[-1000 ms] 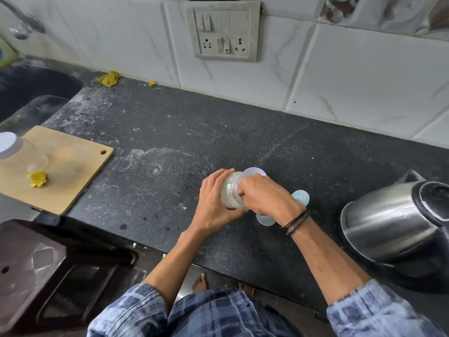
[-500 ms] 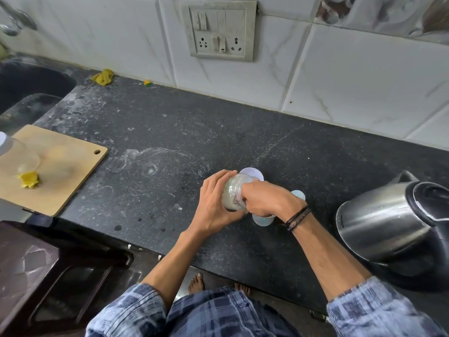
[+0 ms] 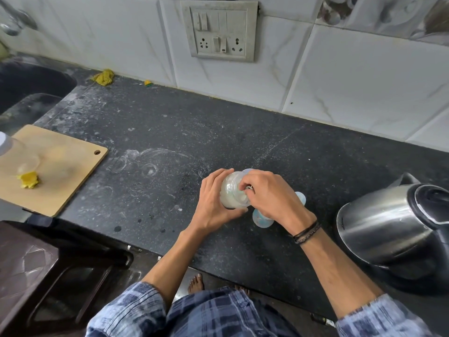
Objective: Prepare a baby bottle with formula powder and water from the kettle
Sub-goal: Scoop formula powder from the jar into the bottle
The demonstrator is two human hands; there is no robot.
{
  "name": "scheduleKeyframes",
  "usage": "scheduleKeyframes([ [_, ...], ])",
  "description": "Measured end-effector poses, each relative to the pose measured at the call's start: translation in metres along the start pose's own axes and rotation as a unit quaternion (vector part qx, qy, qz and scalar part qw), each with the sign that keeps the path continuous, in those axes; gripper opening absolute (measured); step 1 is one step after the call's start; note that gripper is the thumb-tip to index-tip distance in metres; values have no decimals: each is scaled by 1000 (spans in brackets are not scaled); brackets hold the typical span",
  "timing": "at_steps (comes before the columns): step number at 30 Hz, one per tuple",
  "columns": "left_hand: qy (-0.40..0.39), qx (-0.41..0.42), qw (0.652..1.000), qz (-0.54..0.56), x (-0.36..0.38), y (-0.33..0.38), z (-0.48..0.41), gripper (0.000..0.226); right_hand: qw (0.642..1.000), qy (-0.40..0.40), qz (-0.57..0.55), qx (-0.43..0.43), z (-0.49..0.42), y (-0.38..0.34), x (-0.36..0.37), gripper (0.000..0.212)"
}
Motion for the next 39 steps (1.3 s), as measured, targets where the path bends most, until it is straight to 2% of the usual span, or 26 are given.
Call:
scheduleKeyframes([
  [6, 6, -29, 999, 39, -1, -6, 1, 102, 984, 159, 28, -77, 14, -15, -19, 16],
  [9, 8, -34, 998, 51, -1, -6, 1, 103, 977, 185, 37, -101, 16, -18, -17, 16],
  [13, 3, -31, 998, 52, 2, -4, 0, 102, 977, 174, 50, -113, 14, -16, -12, 15],
  [17, 3, -27, 998, 56, 2, -5, 1, 103, 989, 119, 40, -80, 4, -7, -3, 16],
  [29, 4, -38, 998, 59, -1, -8, 2, 99, 993, 28, -104, 41, -4, 11, 11, 13],
  [33, 6, -36, 998, 59, -3, -11, 1, 100, 979, 26, -189, 74, -4, 25, 4, 11],
  [37, 6, -35, 998, 58, -2, -11, 1, 99, 944, 18, -308, 117, -2, 42, 6, 22],
  [39, 4, -37, 998, 60, -2, -13, 1, 100, 923, 22, -361, 133, 0, 48, 8, 21],
])
Point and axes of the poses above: each hand's wrist, its own z-axis away from the middle knuckle, its own x-axis out of the palm, y = z × x, the point moved 10 cm from there along -z, towards the middle knuckle, and after that the axes turned 7 degrees about -y, right-handed, at the moved point
